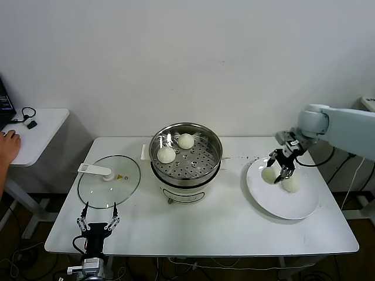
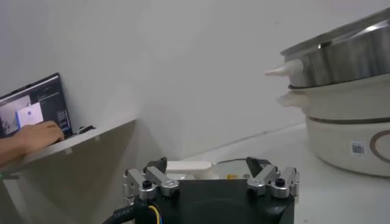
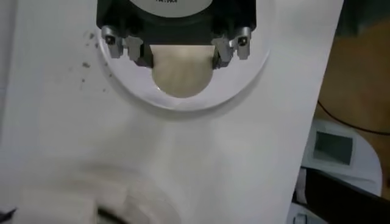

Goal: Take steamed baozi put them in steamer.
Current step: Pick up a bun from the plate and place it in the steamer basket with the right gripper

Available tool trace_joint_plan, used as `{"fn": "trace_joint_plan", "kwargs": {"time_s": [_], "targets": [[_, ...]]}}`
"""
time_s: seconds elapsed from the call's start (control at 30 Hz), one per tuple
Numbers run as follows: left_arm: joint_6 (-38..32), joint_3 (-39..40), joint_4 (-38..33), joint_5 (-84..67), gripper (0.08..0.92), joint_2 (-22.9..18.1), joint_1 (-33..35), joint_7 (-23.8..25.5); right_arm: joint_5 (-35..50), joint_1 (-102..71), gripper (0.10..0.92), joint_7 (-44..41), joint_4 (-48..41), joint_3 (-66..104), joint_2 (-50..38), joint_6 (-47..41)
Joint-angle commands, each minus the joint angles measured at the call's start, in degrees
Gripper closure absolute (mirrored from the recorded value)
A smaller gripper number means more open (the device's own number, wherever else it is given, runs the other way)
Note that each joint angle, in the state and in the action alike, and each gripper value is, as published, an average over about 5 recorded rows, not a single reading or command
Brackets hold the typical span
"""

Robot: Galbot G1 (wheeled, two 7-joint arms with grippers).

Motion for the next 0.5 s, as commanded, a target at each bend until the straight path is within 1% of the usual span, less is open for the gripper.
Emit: {"fn": "trace_joint_plan", "kwargs": {"time_s": [0.03,0.17,0.3,0.4,0.5], "targets": [[0.05,0.02,-0.09,-0.02,0.177,-2.80,-0.09,-0.01,6.37,15.02,0.381,-1.44,1.87,-4.10,8.06,4.11],[-0.06,0.10,0.03,-0.02,0.177,-2.80,-0.22,-0.05,5.83,15.66,0.380,-1.83,1.36,-0.93,11.20,7.24],[-0.26,0.07,0.34,-0.02,0.177,-2.80,-0.29,-0.13,5.02,15.49,0.381,-0.39,1.03,1.27,14.94,11.45],[-0.34,-0.05,0.49,-0.02,0.177,-2.80,-0.21,-0.20,3.31,15.33,0.388,1.33,0.49,2.06,17.81,16.48],[-0.40,-0.22,0.60,-0.02,0.177,-2.80,-0.12,-0.28,0.30,15.22,0.395,4.00,-0.13,2.51,20.47,23.46]]}}
